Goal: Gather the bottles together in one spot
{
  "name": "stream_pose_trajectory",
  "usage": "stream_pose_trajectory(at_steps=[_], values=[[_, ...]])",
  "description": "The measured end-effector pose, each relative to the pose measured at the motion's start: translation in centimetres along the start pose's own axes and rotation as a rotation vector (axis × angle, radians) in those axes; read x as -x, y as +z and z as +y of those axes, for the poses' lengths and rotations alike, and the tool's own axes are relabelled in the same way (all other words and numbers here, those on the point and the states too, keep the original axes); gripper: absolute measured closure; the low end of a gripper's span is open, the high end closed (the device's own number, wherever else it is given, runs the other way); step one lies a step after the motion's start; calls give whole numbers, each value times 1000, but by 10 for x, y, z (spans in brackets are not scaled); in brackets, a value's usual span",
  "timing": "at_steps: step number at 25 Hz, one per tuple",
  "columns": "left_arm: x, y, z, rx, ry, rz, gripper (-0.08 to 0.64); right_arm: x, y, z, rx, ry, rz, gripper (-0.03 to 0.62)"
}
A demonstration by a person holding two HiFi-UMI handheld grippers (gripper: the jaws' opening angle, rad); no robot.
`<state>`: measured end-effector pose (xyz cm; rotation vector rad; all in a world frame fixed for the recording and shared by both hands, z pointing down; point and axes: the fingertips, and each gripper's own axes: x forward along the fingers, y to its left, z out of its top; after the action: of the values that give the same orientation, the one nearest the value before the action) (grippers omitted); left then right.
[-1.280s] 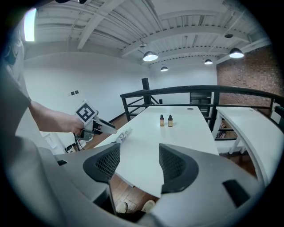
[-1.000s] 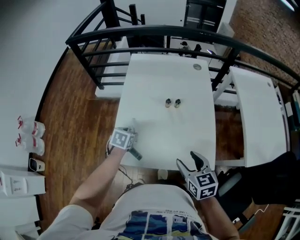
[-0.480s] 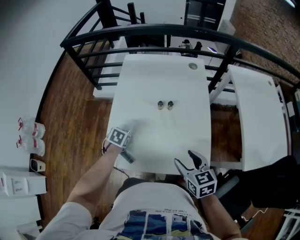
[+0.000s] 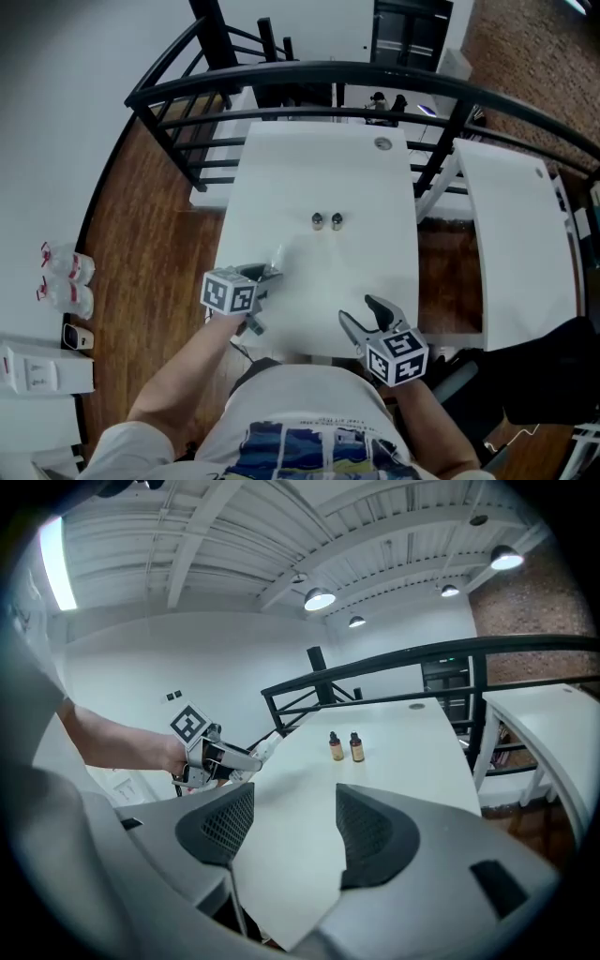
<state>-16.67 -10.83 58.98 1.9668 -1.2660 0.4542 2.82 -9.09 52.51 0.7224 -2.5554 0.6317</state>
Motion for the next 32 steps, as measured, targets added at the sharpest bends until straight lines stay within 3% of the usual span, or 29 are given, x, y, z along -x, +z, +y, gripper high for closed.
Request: stream_pose_trajectory(at_steps=[6, 10, 19, 25, 29, 32], values=[[16, 59, -93, 191, -293, -268, 371, -19, 8, 34, 11, 121, -3, 291], [22, 71, -125, 221, -337, -318, 371, -32, 22, 66, 15, 182, -46, 291], [14, 64, -164, 143, -373, -310, 371, -39, 36, 69, -27, 157, -116, 337], [18, 62, -162, 48, -382, -288, 357, -33, 27, 58, 49, 103, -79, 380], [31, 91, -156, -10, -409, -326, 353, -27, 22, 51, 131, 83, -63, 382], [37, 109, -152, -50, -439, -286, 375, -27, 20, 50, 189, 67, -66, 382]])
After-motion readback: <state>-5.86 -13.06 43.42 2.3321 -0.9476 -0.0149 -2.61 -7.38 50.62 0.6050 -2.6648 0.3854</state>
